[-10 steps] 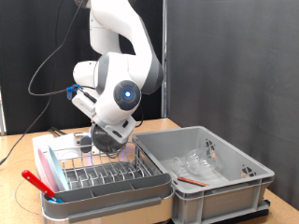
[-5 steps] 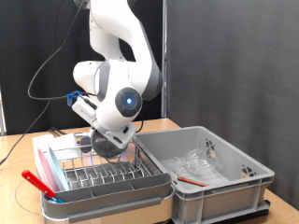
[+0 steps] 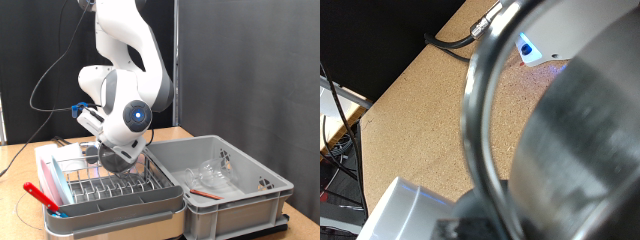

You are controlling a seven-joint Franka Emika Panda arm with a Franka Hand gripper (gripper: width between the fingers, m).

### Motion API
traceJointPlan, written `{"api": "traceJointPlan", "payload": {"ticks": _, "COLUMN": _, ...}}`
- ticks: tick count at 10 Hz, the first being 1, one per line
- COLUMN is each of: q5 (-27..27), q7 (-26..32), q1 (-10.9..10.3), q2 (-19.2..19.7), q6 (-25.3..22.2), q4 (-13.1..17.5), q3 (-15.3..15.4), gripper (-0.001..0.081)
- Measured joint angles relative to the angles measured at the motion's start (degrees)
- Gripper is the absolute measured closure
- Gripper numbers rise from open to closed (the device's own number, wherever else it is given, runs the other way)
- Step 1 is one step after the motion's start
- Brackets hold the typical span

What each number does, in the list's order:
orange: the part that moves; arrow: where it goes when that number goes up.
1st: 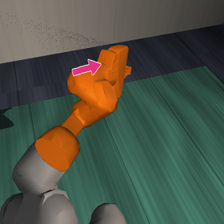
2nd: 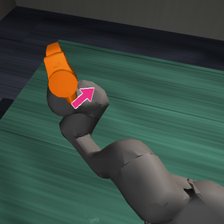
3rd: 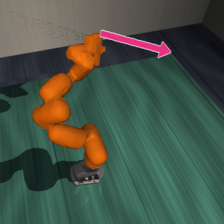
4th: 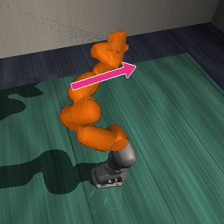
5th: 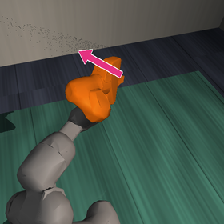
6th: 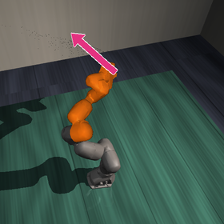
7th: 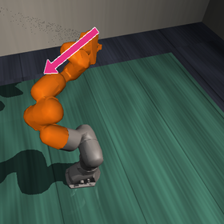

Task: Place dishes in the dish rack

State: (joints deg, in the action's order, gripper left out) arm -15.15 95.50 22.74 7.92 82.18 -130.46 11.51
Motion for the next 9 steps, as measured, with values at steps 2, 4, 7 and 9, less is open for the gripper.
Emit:
{"api": "traceJointPlan", "payload": {"ticks": 2, "q5": 0.0, "q7": 0.3, "q1": 0.0, "q2": 0.0, "q6": 0.1, "q4": 0.1, "q3": 0.1, "gripper": 0.0706}}
{"api": "traceJointPlan", "payload": {"ticks": 4, "q5": 0.0, "q7": 0.5, "q1": 0.0, "q2": 0.0, "q6": 0.1, "q4": 0.3, "q3": 0.3, "gripper": 0.0492}}
{"api": "traceJointPlan", "payload": {"ticks": 7, "q5": 0.0, "q7": 1.1, "q1": 0.0, "q2": 0.0, "q6": 0.1, "q4": 0.8, "q3": 0.5, "gripper": 0.0203}}
{"api": "traceJointPlan", "payload": {"ticks": 9, "q5": 0.1, "q7": 1.2, "q1": 0.0, "q2": 0.0, "q6": 0.1, "q4": 1.2, "q3": 0.5, "gripper": 0.0074}}
